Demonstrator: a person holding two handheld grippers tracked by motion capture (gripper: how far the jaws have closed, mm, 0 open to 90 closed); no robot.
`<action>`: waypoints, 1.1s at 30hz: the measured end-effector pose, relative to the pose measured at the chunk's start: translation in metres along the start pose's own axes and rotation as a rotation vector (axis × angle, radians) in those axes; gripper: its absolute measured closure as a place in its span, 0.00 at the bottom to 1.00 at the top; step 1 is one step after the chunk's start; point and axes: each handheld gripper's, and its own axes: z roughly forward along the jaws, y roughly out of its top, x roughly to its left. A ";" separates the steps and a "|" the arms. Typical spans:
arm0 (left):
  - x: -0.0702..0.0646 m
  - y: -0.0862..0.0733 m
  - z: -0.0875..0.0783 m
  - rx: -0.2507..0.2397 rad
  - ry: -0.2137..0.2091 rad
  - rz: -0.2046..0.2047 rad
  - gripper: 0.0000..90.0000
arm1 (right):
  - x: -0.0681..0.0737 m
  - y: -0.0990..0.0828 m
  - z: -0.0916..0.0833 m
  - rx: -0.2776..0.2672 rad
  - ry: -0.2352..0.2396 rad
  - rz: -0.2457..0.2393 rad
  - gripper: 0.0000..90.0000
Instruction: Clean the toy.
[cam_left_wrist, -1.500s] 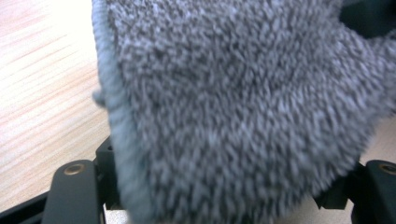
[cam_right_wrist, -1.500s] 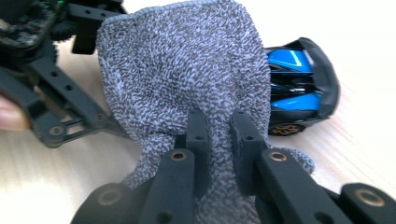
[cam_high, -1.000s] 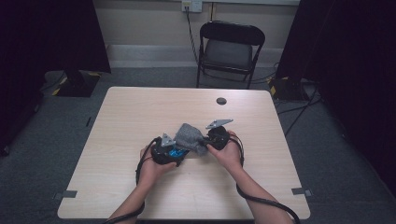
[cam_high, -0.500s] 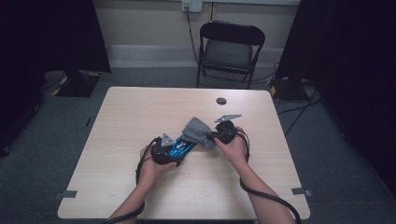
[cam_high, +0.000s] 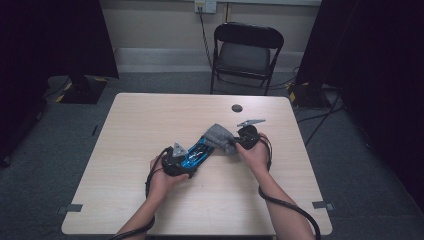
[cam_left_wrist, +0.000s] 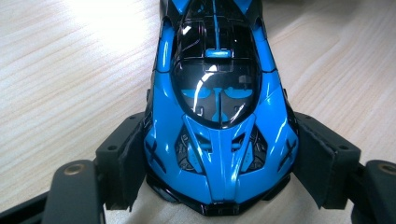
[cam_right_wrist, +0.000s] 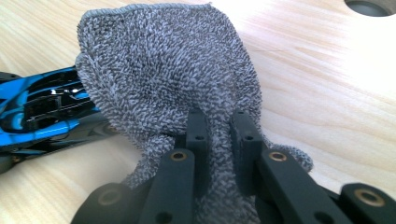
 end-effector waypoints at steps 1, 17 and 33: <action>0.000 0.000 0.000 0.000 0.000 0.000 0.29 | 0.000 0.000 0.000 0.000 0.000 0.000 0.89; 0.000 0.000 0.000 -0.001 -0.002 -0.005 0.29 | -0.029 -0.011 -0.012 0.001 -0.052 0.053 0.89; 0.000 0.000 0.000 0.000 0.001 0.002 0.29 | -0.049 -0.014 -0.047 -0.079 -0.070 0.086 0.89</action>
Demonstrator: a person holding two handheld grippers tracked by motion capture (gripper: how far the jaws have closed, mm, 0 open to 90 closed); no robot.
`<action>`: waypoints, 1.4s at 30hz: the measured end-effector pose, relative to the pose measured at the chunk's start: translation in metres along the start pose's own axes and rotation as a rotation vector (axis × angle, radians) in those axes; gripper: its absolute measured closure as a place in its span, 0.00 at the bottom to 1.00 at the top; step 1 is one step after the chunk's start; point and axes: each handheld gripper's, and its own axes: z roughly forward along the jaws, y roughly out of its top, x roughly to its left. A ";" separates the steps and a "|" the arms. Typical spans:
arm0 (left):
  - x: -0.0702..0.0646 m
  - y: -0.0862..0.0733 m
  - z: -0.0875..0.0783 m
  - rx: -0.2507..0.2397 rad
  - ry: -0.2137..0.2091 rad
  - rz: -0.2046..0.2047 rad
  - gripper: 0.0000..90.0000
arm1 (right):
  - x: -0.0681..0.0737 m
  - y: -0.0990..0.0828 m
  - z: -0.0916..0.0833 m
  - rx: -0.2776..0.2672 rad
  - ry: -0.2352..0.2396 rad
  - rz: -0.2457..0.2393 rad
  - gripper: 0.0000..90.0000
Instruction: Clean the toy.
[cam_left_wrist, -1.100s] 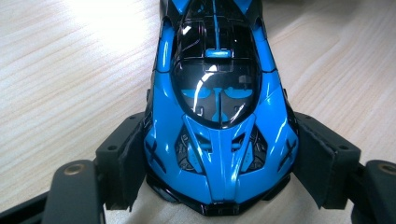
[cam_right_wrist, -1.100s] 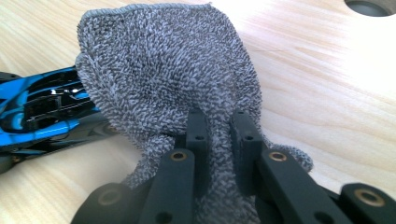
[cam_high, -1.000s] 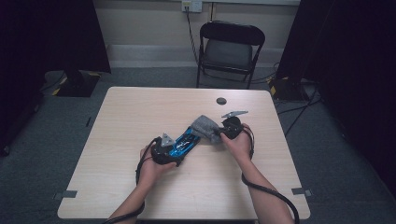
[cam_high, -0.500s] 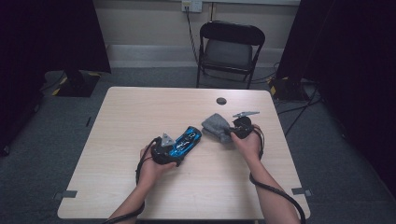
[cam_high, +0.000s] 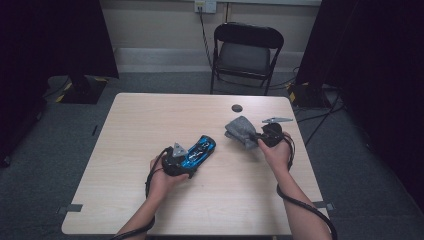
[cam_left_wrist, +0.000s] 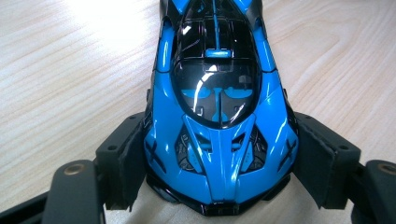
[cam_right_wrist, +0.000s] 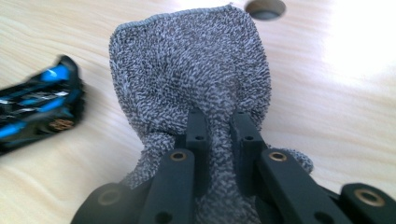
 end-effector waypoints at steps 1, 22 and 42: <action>0.000 0.000 0.000 0.000 0.000 0.000 0.29 | 0.003 0.001 -0.001 -0.003 0.008 -0.011 0.89; 0.000 0.000 0.000 0.000 0.000 -0.001 0.29 | 0.092 -0.007 0.016 0.015 0.242 -0.187 0.89; 0.000 0.000 0.000 0.001 0.000 0.001 0.29 | 0.143 -0.011 0.035 0.069 0.319 -0.301 0.89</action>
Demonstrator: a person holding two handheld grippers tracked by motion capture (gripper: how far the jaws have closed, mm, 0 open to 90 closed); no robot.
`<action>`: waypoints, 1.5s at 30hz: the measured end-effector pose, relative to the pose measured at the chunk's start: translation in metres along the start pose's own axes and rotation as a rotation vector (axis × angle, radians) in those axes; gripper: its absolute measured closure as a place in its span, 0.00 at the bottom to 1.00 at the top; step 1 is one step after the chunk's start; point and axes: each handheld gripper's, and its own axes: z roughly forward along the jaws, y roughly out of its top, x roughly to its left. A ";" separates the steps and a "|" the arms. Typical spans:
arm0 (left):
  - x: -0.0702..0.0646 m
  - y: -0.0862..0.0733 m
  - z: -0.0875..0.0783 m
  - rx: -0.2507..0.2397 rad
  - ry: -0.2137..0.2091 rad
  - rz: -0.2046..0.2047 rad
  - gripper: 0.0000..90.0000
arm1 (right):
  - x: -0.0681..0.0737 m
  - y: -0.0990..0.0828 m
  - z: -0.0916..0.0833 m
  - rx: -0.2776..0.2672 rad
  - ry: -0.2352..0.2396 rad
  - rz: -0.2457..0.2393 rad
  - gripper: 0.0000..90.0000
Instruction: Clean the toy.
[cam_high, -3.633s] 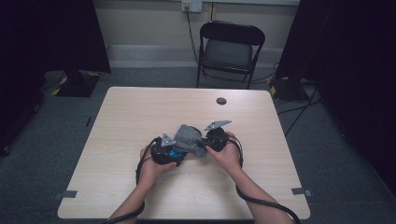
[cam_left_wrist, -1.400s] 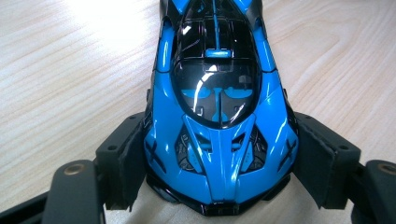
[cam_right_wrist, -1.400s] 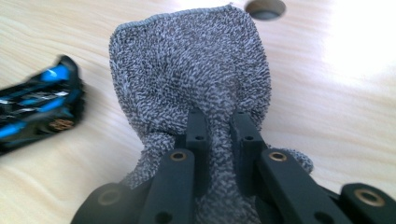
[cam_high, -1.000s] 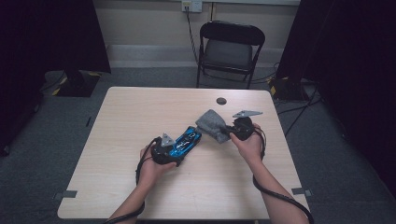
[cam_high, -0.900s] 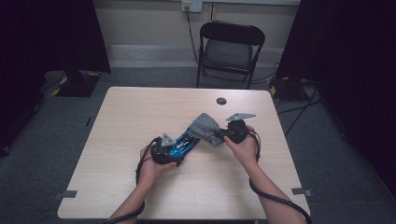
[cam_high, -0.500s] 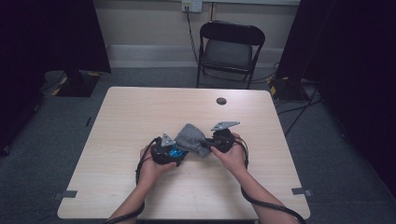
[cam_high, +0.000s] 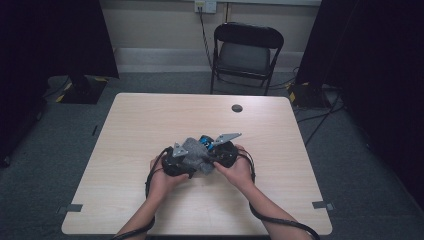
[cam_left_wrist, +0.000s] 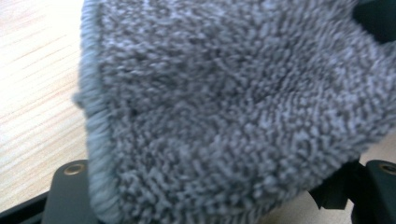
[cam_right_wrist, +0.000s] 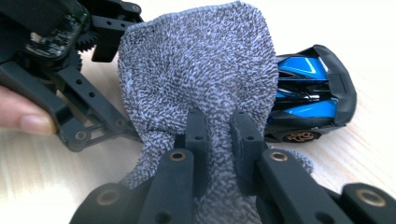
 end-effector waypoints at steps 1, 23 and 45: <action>0.000 0.000 0.000 0.000 -0.001 -0.002 0.29 | 0.000 0.001 0.002 0.006 -0.008 -0.007 0.89; 0.000 0.000 0.000 0.000 0.000 0.000 0.29 | -0.024 -0.004 0.000 0.029 -0.064 0.047 0.89; 0.000 0.000 0.000 0.000 0.000 -0.001 0.29 | -0.049 0.004 -0.007 0.016 -0.119 0.105 0.89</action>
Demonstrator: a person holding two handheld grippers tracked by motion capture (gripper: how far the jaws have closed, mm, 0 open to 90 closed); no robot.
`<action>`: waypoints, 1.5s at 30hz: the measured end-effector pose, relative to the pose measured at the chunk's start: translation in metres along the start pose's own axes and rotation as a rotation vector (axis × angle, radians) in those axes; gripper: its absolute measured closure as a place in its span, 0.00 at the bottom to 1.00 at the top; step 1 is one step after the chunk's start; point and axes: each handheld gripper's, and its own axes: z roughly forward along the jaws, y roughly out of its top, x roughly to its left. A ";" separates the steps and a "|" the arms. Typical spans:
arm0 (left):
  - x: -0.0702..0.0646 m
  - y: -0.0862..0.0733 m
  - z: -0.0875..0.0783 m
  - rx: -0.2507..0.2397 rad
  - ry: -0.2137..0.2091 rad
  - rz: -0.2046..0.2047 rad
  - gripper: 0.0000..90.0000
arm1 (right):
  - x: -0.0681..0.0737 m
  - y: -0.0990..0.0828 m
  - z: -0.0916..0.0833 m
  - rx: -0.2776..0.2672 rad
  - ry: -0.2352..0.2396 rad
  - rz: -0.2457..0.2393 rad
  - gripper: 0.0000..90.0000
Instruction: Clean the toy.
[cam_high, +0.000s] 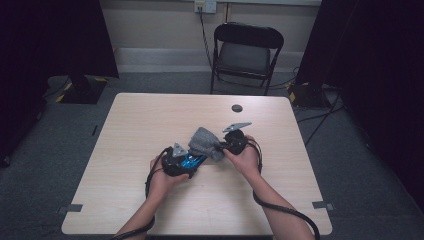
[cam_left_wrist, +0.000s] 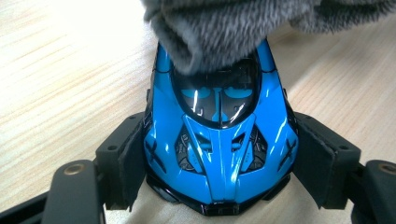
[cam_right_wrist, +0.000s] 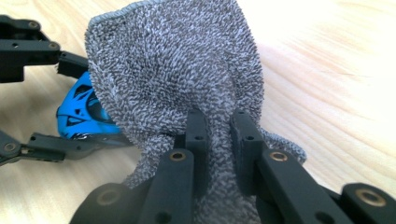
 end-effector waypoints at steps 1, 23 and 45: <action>0.000 0.000 0.000 0.000 0.000 0.000 0.29 | 0.000 0.000 0.000 0.000 0.000 0.000 0.89; 0.000 0.000 0.000 -0.002 0.000 -0.004 0.29 | -0.040 -0.008 0.000 -0.011 -0.092 0.117 0.89; -0.001 0.000 0.000 -0.001 -0.003 -0.009 0.29 | -0.062 -0.019 -0.018 -0.018 -0.152 0.144 0.89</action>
